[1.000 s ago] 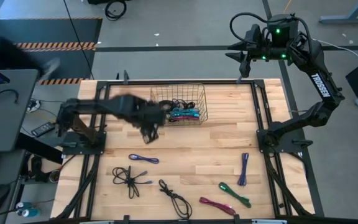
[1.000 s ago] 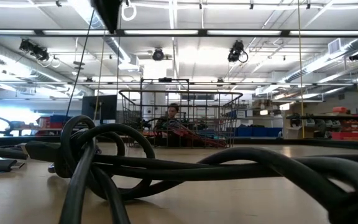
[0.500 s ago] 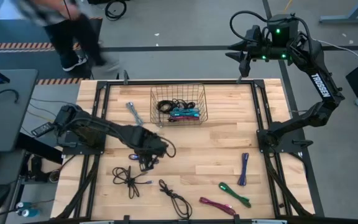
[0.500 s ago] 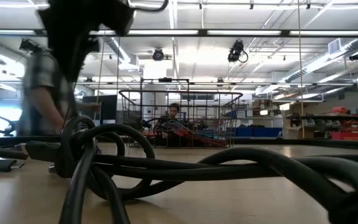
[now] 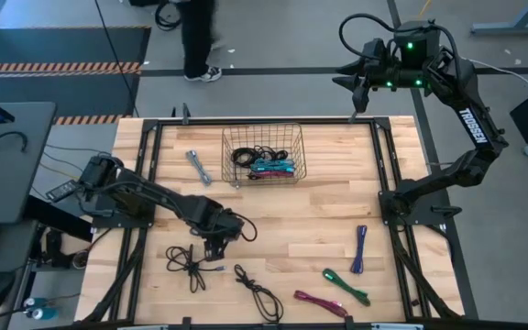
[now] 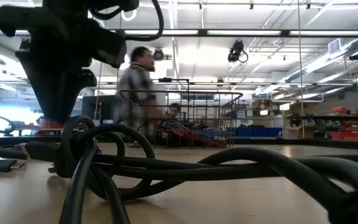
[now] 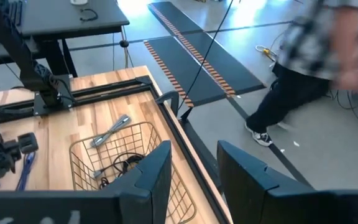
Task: Pick and place USB-C Cables
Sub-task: Put the violet charger cable into the wire basket
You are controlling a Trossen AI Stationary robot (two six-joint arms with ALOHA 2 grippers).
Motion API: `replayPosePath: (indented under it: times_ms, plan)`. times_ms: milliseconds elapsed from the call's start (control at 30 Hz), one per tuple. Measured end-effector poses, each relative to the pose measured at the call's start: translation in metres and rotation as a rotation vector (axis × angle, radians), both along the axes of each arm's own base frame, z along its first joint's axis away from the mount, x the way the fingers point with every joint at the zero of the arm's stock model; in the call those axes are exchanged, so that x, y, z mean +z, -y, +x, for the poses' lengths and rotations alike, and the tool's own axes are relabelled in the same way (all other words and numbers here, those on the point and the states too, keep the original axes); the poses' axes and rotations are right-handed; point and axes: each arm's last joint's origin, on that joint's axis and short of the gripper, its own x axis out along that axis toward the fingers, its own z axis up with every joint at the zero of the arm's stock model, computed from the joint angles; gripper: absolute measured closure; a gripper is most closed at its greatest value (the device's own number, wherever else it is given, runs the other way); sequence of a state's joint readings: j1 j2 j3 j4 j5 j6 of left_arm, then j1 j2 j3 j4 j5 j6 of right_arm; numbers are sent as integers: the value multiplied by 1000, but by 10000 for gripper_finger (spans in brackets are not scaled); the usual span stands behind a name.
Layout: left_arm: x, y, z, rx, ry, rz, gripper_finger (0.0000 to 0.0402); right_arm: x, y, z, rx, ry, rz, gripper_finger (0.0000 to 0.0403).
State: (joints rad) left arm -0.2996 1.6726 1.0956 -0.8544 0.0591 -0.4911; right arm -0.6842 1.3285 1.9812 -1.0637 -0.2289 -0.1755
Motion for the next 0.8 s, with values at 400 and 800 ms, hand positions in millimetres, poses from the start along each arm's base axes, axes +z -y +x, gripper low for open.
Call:
replayPosePath:
  times_ms: [400,800]
  plan:
    - [-30,-7,-18,-199,-46,78,230,-6,9,11,-11,-17,41,268]
    - [-47,-18,-26,-341,-34,159,230,-23,28,35,-7,-77,95,268]
